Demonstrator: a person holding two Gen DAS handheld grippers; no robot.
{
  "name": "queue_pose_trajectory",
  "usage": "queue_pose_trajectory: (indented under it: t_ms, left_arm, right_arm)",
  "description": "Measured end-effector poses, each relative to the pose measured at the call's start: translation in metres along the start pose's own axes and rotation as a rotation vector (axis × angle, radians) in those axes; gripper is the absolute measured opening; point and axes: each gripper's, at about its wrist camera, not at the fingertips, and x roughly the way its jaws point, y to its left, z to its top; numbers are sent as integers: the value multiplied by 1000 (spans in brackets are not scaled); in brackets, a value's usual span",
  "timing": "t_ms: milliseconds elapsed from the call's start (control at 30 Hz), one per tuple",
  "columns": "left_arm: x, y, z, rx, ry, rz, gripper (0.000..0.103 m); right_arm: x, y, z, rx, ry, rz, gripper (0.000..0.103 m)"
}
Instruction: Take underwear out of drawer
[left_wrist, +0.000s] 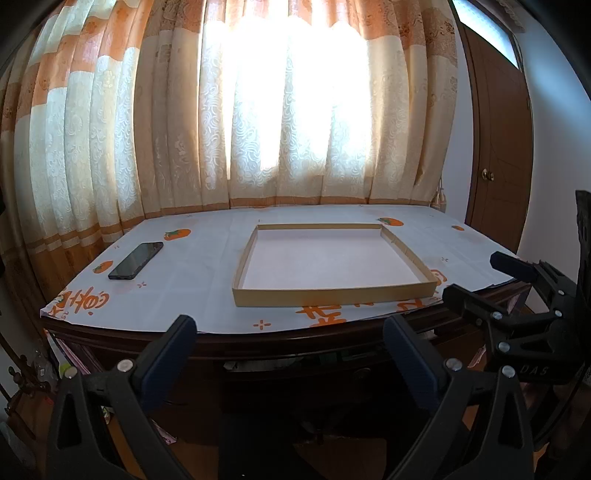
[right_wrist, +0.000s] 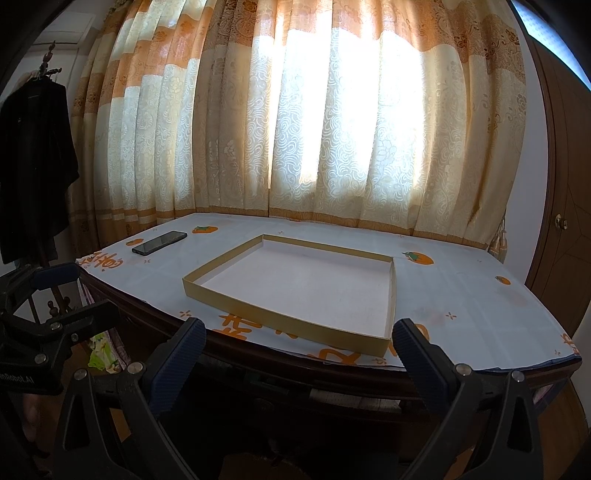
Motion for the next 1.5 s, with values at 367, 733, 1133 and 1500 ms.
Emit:
queue_pose_trajectory:
  t_ms: [367,733,1133,1500]
  left_arm:
    - [0,0,1,2,-3,3,103]
    - [0,0,3,5,-9,11,103]
    - [2,0,-1,4,-8,10,103]
    - [21,-1,-14,-2,28,13,103]
  right_arm:
    - [0,0,-3,2,1,1,102]
    - [1,1,-8,7,2,0,102]
    - [6,-2,-11,16,5,-14,102]
    - [25,-17,-26,60,-10,47,102]
